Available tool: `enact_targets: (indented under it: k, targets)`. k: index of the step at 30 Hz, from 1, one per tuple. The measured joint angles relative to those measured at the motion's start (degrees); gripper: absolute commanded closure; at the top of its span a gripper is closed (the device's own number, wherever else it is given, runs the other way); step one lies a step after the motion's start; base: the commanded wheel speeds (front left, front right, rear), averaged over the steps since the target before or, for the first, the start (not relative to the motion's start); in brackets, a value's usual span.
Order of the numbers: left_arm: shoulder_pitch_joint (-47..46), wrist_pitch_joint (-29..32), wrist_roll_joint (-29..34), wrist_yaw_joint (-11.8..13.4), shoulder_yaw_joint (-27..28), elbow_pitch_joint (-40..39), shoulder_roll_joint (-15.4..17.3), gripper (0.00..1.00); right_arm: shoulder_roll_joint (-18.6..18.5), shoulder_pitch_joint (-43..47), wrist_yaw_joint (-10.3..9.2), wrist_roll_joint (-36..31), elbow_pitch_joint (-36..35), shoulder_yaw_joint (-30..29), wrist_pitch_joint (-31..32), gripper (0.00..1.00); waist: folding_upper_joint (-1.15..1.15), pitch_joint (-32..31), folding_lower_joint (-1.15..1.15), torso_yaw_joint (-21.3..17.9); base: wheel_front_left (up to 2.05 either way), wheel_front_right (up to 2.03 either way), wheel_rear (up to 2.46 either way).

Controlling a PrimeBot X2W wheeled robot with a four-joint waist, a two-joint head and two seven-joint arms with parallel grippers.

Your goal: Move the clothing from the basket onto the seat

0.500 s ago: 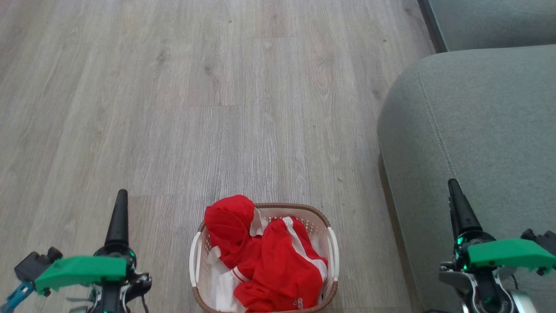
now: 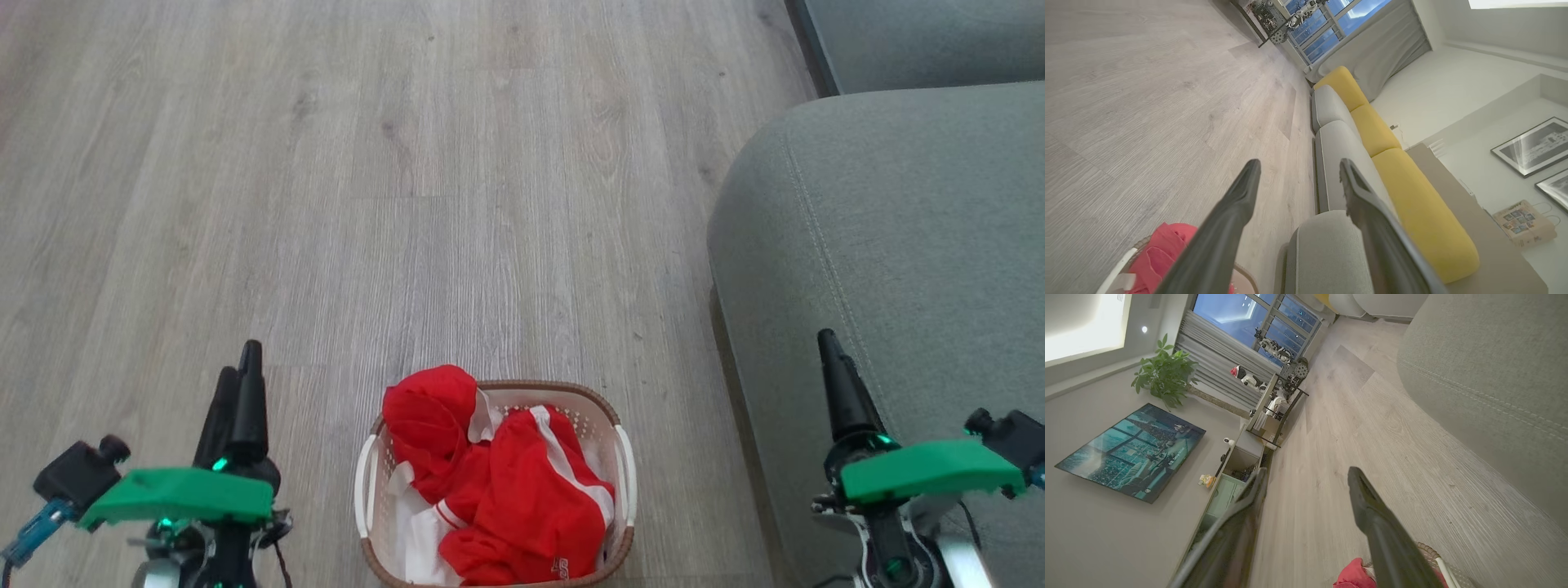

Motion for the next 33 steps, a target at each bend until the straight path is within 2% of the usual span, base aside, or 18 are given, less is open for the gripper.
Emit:
enact_targets:
  k: [12, 33]
  targets:
    - [0.0, -2.03, 12.05, 0.56, -1.74, -1.02, 0.76, 0.0, -0.04, -0.05, 0.0, -12.94, -0.7, 1.16, -1.97, 0.0, 0.0, 0.36, 0.0, -0.02, 0.0, 0.0, 0.0]
    - [-0.02, -5.42, 26.66, 1.55, -3.65, -1.9, 1.47, 0.0, -0.14, -0.08, 0.0, -28.74, -1.21, 3.48, -5.36, 0.0, 0.0, 0.48, 0.0, 0.71, 0.0, 0.0, 0.0]
